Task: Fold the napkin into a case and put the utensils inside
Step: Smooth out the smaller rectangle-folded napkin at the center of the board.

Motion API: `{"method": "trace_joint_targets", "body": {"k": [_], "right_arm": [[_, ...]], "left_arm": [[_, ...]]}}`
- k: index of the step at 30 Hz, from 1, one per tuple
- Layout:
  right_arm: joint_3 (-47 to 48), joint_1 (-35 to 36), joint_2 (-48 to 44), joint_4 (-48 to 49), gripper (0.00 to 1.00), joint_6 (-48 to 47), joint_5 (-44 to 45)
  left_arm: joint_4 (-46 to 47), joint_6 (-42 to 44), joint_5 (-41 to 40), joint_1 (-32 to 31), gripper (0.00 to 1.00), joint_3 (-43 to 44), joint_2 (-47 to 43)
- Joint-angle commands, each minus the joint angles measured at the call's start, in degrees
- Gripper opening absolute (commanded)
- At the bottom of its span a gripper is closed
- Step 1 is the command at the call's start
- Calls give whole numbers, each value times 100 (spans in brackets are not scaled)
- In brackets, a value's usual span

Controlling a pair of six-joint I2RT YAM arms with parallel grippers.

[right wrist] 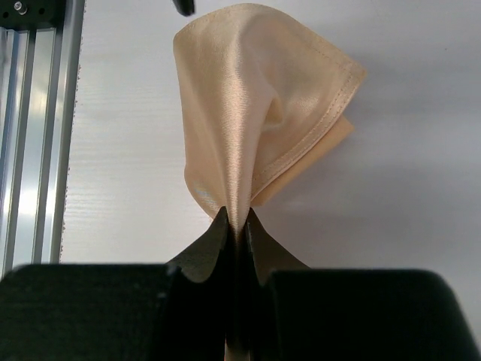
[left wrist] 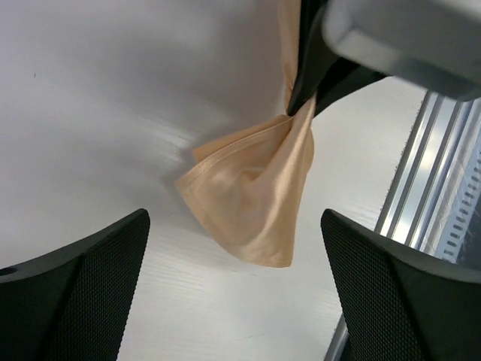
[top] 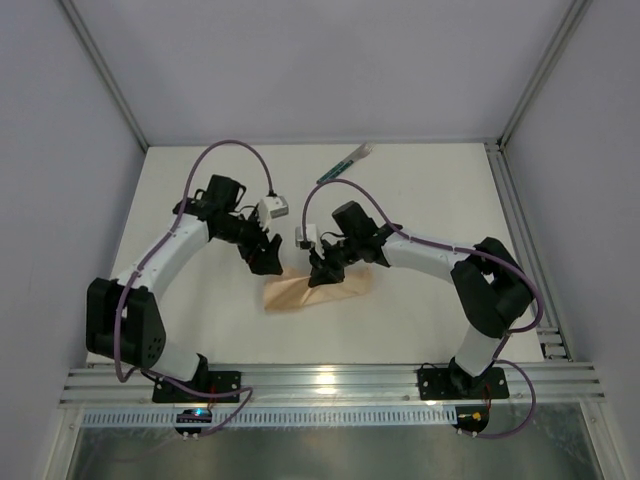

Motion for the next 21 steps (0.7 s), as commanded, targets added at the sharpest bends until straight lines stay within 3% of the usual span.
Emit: {"method": "trace_joint_targets", "body": {"k": [1, 10, 13, 19, 21], "right_arm": [[3, -1, -188, 56, 4, -57, -205], [21, -1, -162, 47, 4, -74, -328], [30, -1, -188, 12, 4, -92, -363], [3, -10, -206, 55, 4, -40, -434], [-58, -36, -267, 47, 4, -39, -373]], "left_arm": [[-286, 803, 126, -413, 99, -9, -292], [5, 1577, -385, -943, 99, -212, 313], [-39, 1648, -376, -970, 93, -194, 534], [92, 1596, 54, -970, 85, -493, 631], [337, 1438, 711, -638, 86, -650, 352]]}}
